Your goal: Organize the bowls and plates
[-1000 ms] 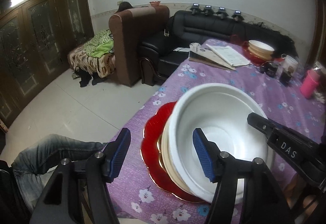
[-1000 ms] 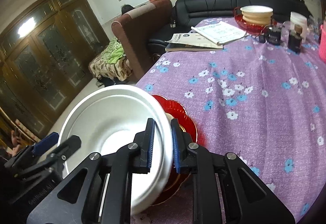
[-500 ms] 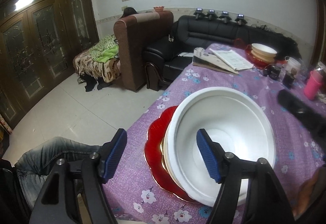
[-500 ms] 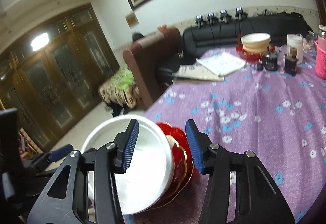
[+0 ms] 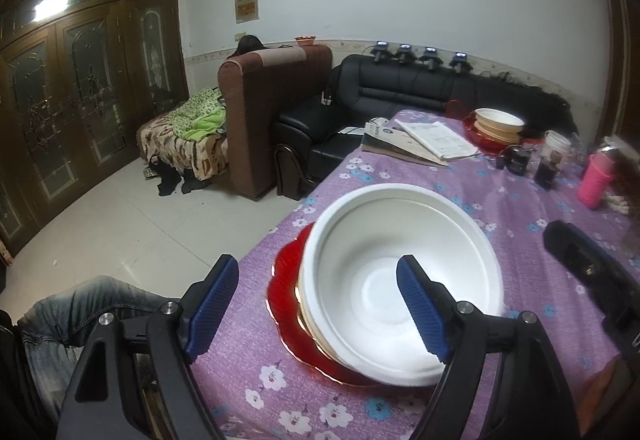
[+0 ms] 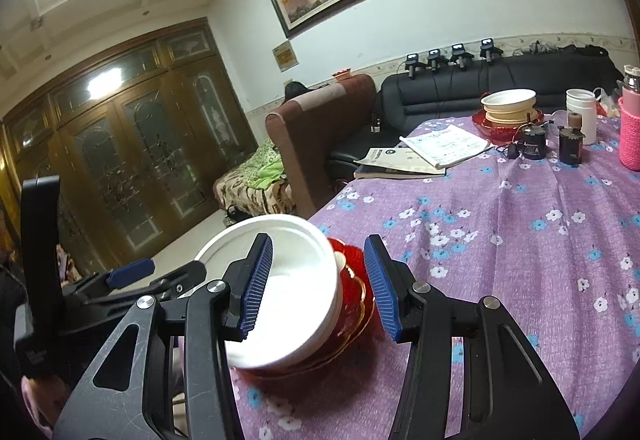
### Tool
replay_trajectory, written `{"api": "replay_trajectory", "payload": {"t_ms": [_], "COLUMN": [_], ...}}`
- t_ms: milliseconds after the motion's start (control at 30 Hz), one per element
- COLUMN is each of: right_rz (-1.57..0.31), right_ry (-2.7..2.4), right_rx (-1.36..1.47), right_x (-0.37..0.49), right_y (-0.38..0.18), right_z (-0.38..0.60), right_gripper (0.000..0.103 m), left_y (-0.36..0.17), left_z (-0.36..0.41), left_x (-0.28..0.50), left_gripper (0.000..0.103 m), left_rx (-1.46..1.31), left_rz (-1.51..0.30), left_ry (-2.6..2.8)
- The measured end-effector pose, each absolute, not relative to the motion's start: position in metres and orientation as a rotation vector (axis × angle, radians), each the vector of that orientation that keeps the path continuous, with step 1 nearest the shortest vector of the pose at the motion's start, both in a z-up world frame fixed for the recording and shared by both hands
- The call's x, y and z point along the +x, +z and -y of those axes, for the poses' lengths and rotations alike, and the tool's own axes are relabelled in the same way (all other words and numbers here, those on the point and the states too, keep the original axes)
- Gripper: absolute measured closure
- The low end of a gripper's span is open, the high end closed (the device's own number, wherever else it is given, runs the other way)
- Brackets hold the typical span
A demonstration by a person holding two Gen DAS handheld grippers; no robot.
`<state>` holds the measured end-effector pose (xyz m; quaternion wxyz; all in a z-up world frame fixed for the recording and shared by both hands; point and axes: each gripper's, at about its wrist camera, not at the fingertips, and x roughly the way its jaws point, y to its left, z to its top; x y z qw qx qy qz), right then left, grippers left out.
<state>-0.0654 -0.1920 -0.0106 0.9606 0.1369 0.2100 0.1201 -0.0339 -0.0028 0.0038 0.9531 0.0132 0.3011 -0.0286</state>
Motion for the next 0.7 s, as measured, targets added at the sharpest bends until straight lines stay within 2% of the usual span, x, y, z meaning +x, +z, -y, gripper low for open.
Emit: {"api": "replay_trajectory", "payload": {"t_ms": [467, 667, 700], "right_rz": [-0.413, -0.409, -0.409], "right_ry": [0.253, 0.268, 0.271], "right_rx": [0.267, 0.259, 0.258], "right_x": [-0.077, -0.08, -0.081], "right_y": [-0.009, -0.006, -0.006], "right_z": [0.193, 0.191, 0.191], "right_gripper": [0.054, 0.055, 0.054], "left_y": [0.019, 0.021, 0.021], "left_z": [0.005, 0.004, 0.004], "left_x": [-0.061, -0.063, -0.063], "left_gripper": [0.02, 0.015, 0.012], "left_rx": [0.017, 0.01, 0.011], "left_rz": [-0.513, -0.496, -0.495], "left_ry": [-0.057, -0.038, -0.037]}}
